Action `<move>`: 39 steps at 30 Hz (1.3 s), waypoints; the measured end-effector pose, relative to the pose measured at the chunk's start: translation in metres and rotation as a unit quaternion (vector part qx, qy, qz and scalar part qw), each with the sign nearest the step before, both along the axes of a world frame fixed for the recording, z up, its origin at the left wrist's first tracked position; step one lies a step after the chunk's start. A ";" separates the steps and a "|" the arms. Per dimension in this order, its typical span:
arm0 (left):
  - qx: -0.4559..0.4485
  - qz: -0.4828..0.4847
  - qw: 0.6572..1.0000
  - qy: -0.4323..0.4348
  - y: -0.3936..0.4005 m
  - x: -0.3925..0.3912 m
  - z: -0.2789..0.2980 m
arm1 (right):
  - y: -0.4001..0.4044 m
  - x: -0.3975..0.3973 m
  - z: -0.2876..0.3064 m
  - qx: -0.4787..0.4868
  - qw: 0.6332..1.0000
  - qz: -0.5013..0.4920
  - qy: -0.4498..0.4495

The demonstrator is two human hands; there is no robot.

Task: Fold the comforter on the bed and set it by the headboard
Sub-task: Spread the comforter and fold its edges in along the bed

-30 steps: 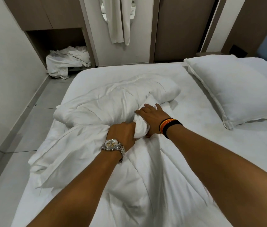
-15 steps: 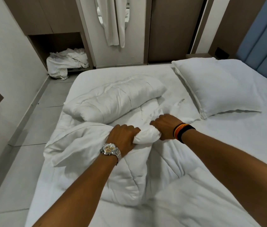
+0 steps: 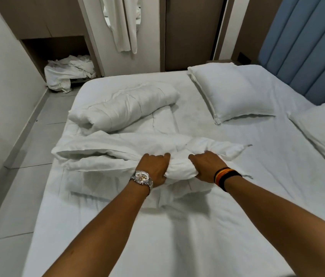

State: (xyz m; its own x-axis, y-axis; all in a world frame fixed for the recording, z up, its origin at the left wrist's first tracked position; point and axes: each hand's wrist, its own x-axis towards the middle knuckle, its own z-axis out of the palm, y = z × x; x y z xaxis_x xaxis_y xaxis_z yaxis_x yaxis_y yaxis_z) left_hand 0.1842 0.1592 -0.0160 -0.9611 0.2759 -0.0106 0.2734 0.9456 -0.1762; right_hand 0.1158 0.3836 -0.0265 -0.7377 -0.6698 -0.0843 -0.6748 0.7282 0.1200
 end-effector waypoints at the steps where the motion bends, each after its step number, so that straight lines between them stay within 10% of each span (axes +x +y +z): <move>1: -0.001 -0.010 1.000 -0.002 0.010 0.015 0.000 | 0.011 0.019 -0.002 -0.013 1.000 -0.008 0.000; 21: 0.054 -0.030 0.962 -0.267 0.146 0.311 -0.125 | 0.143 0.335 -0.142 -0.023 0.985 -0.107 -0.137; 39: 0.154 0.068 0.961 -0.219 0.122 0.413 -0.214 | 0.128 0.394 -0.200 -0.038 0.966 -0.082 -0.240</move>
